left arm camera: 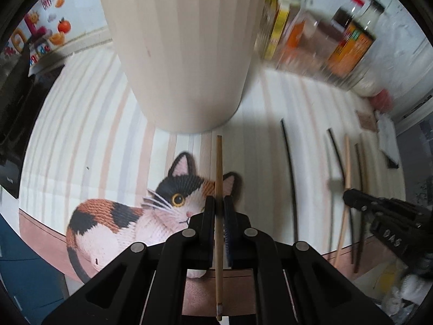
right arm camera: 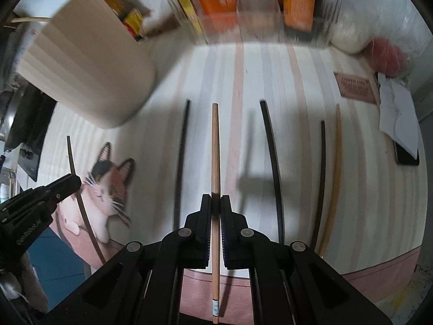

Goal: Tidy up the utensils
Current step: 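Lift both held light chopsticks up over the beige holder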

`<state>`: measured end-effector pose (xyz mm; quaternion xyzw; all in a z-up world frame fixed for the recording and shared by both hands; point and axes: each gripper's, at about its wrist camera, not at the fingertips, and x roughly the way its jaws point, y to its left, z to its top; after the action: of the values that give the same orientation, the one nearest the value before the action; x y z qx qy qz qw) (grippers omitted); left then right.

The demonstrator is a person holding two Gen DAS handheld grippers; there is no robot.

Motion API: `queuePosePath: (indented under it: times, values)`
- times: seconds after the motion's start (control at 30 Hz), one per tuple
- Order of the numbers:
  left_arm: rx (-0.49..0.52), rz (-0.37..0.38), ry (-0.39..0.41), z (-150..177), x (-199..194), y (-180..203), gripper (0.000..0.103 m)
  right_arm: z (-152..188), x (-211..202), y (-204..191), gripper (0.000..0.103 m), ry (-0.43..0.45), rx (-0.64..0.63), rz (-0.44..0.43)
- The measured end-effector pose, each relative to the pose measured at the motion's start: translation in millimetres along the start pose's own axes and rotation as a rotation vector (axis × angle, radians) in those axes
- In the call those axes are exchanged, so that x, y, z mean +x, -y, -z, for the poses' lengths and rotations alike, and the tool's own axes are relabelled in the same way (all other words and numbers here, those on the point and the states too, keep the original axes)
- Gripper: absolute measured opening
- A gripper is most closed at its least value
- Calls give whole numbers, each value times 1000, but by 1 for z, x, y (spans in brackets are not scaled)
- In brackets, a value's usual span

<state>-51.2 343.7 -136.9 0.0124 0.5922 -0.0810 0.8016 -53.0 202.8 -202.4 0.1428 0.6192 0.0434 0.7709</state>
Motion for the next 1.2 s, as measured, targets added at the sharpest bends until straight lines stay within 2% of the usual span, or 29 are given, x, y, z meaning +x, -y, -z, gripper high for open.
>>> queuePosePath:
  times: [0.07, 0.1, 0.33, 0.47, 0.5, 0.67, 0.97, 1.07, 1.2]
  values:
    - [-5, 11, 22, -1, -11, -2, 4, 5, -9, -3, 6, 29, 1, -7]
    - [8, 6, -4, -2, -16, -3, 4, 6, -14, -4, 6, 45, -1, -11]
    - [4, 27, 68, -11, -53, -7, 3, -2, -50, -5, 6, 150, -1, -51]
    - [-7, 45, 127, -19, -73, -7, 3, -11, -72, -13, 6, 220, -10, -68]
    - [-29, 39, 169, -22, -79, -7, 3, -13, -77, -14, 6, 236, -13, -71]
    - [-10, 73, 253, -38, -123, 2, 3, -31, -115, -26, 6, 358, -21, -101]
    - [40, 157, 442, -108, -208, 16, 3, -95, -190, -42, 6, 558, -12, -179]
    - [32, 153, 492, -139, -225, 10, 3, -122, -206, -52, 6, 613, -11, -203]
    - [26, 99, 557, -183, -233, -6, 3, -162, -221, -70, 6, 686, -5, -237]
